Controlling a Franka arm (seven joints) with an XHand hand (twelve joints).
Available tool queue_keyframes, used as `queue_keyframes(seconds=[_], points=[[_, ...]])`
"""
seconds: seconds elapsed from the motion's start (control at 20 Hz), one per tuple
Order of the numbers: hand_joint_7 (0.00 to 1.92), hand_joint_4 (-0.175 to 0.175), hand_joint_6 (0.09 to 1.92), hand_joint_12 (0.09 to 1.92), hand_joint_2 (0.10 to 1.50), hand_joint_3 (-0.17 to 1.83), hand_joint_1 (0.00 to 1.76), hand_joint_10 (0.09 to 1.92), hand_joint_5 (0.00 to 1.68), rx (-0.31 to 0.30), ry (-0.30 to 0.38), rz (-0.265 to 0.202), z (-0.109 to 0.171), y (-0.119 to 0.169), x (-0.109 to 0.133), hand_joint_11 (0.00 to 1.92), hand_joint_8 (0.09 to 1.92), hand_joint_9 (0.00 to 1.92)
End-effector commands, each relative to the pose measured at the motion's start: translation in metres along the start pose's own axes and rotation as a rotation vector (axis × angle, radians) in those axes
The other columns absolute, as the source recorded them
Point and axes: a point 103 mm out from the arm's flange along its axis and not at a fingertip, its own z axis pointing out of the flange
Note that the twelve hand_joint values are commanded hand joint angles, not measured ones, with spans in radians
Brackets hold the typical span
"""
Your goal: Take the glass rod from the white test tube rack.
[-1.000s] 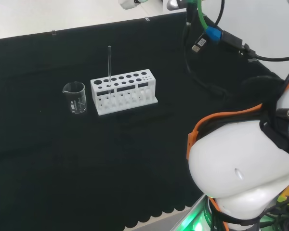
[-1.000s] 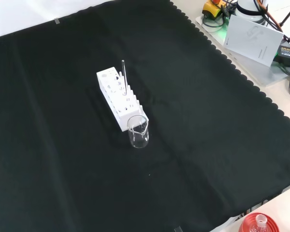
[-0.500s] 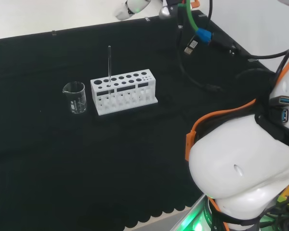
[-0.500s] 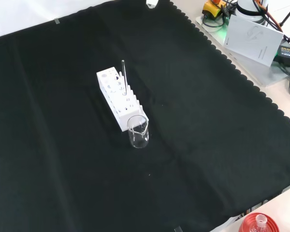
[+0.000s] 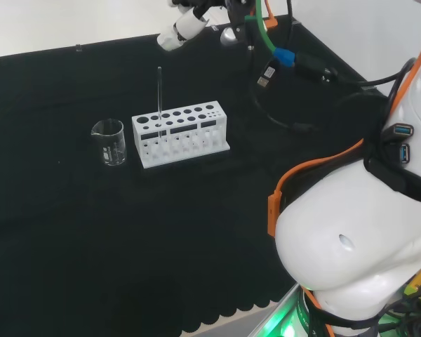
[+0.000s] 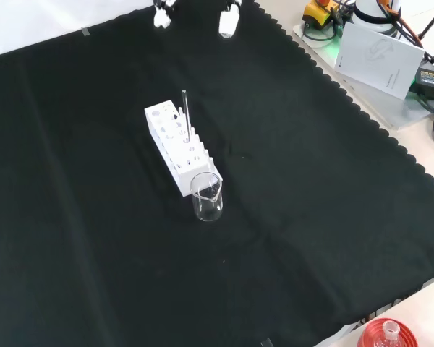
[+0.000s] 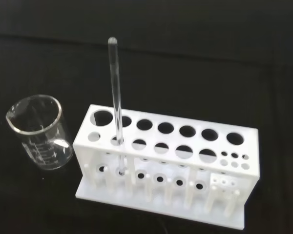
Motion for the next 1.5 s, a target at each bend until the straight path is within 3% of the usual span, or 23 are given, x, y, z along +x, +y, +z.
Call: queue_keyframes(seconds=[0.05,1.0,1.5], points=[[0.25,-0.121,0.09,1.42,0.83,0.1,0.58,0.86,0.29,0.016,0.012,-0.018,0.015,0.011,0.003,0.15,0.79,0.37],[0.33,-0.141,0.09,1.41,0.84,0.13,0.58,0.86,0.36,0.089,0.024,-0.059,0.068,0.044,0.023,0.26,0.82,0.45],[0.39,-0.153,0.12,1.39,0.83,0.15,0.59,0.84,0.4,0.123,0.063,-0.08,0.098,0.066,0.025,0.3,0.83,0.5]])
